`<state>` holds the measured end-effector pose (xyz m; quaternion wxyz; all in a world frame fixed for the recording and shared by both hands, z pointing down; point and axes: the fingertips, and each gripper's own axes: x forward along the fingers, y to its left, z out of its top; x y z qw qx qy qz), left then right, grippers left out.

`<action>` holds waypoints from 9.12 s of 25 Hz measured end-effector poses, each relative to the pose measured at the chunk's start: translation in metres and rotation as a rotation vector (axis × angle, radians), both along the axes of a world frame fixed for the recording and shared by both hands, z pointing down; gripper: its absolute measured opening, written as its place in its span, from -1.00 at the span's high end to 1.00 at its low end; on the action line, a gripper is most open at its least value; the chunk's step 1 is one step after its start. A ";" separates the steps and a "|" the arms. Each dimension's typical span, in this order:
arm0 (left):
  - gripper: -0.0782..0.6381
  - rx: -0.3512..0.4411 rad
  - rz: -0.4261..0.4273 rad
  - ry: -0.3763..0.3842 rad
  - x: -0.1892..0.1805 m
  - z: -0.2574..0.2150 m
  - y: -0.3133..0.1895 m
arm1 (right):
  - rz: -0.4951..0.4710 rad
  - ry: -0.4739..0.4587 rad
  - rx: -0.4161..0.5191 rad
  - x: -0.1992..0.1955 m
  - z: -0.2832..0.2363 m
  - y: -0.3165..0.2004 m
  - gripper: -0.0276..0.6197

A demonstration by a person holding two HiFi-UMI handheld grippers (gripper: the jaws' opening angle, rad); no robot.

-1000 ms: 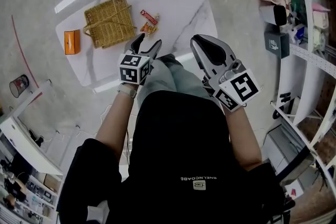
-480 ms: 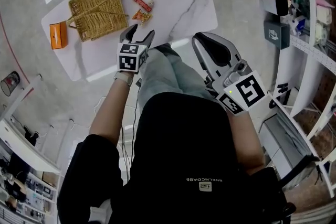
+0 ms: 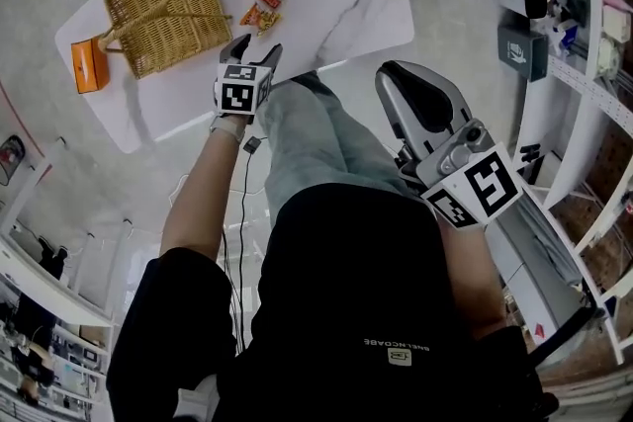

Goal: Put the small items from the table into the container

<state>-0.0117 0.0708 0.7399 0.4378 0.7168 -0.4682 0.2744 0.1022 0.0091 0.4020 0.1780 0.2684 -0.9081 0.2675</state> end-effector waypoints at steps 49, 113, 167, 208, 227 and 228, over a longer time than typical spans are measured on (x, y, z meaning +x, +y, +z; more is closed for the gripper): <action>0.48 -0.036 0.072 -0.088 -0.002 0.053 -0.020 | 0.048 0.029 -0.070 0.000 0.019 -0.008 0.87; 0.50 0.166 -0.335 -0.058 -0.198 -0.151 0.014 | -0.232 -0.090 0.029 -0.190 -0.066 -0.014 0.87; 0.50 0.716 -0.029 0.022 -0.067 -0.490 -0.061 | -0.108 -0.338 0.236 -0.111 -0.200 -0.015 0.87; 0.61 0.768 0.101 0.185 0.024 -0.532 -0.100 | 0.058 -0.363 0.279 -0.018 -0.213 -0.046 0.87; 0.61 0.586 0.068 0.137 0.020 -0.458 -0.105 | 0.142 -0.304 0.205 0.006 -0.187 -0.035 0.87; 0.61 0.576 0.068 0.130 0.020 -0.451 -0.105 | 0.146 -0.299 0.199 0.006 -0.184 -0.034 0.87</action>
